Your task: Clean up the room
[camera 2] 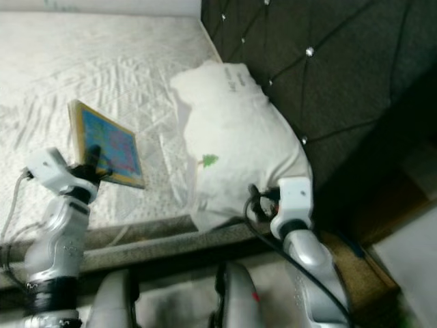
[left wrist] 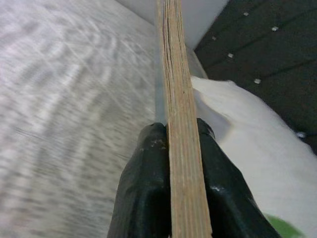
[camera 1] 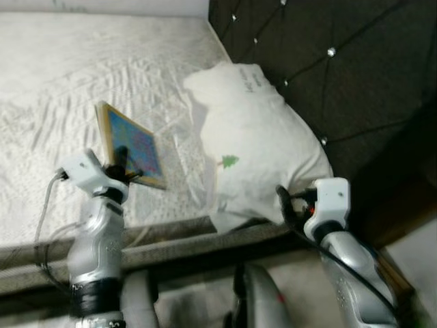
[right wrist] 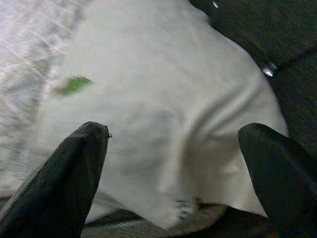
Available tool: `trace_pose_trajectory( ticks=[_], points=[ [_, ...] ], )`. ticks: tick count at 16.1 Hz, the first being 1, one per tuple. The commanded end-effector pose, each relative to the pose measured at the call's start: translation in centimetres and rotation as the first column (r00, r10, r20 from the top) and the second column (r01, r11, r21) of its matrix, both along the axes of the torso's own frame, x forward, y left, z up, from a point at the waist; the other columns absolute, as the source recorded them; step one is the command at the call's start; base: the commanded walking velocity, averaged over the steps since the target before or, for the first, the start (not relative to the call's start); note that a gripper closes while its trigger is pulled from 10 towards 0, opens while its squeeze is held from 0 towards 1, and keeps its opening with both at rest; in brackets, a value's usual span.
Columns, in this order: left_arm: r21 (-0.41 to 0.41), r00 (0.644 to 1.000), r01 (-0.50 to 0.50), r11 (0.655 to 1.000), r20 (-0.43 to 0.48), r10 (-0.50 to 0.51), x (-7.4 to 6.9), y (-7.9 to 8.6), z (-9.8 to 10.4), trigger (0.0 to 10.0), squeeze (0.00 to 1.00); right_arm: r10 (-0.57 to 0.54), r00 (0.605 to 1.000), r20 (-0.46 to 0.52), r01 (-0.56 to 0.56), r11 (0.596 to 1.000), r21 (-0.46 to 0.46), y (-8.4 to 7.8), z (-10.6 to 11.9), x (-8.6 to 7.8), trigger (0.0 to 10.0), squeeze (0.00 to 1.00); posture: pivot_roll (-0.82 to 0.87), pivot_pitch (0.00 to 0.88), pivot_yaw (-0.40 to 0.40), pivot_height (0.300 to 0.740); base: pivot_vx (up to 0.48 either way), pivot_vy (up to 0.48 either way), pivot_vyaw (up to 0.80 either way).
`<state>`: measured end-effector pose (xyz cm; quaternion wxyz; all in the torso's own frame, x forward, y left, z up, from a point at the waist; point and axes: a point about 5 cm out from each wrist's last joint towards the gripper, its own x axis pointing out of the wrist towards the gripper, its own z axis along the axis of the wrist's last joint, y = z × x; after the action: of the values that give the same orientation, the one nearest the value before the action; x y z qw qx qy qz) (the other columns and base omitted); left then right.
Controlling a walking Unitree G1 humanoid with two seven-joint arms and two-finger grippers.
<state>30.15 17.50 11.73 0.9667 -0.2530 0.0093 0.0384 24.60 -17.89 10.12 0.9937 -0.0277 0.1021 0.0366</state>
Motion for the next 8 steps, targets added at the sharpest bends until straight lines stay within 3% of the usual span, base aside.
trace_pose_trajectory(
  ticks=[1,5,8],
  points=[
    [0.020,0.999,0.030,0.999,0.039,-0.031,0.3,-0.5,0.9,10.0,0.00,-0.006,1.000,0.003,0.006,1.000,0.000,-0.2,0.2,0.0,10.0,0.00,-0.08,0.045,-0.103,0.595,0.000,0.000,0.00],
    [-0.004,1.000,0.016,1.000,0.018,-0.016,0.5,-0.4,0.5,10.0,0.00,0.003,1.000,0.005,-0.003,1.000,-0.003,-0.2,0.3,-0.1,10.0,0.00,-0.09,0.052,-0.106,0.595,0.000,0.000,0.00],
    [-0.111,0.999,0.009,0.994,-0.040,-0.013,1.5,-0.7,-0.6,10.0,0.00,0.008,1.000,0.016,-0.009,1.000,0.008,-0.3,0.6,-0.4,10.0,0.00,-0.11,0.062,-0.111,0.595,0.000,0.000,0.00]
  ],
)
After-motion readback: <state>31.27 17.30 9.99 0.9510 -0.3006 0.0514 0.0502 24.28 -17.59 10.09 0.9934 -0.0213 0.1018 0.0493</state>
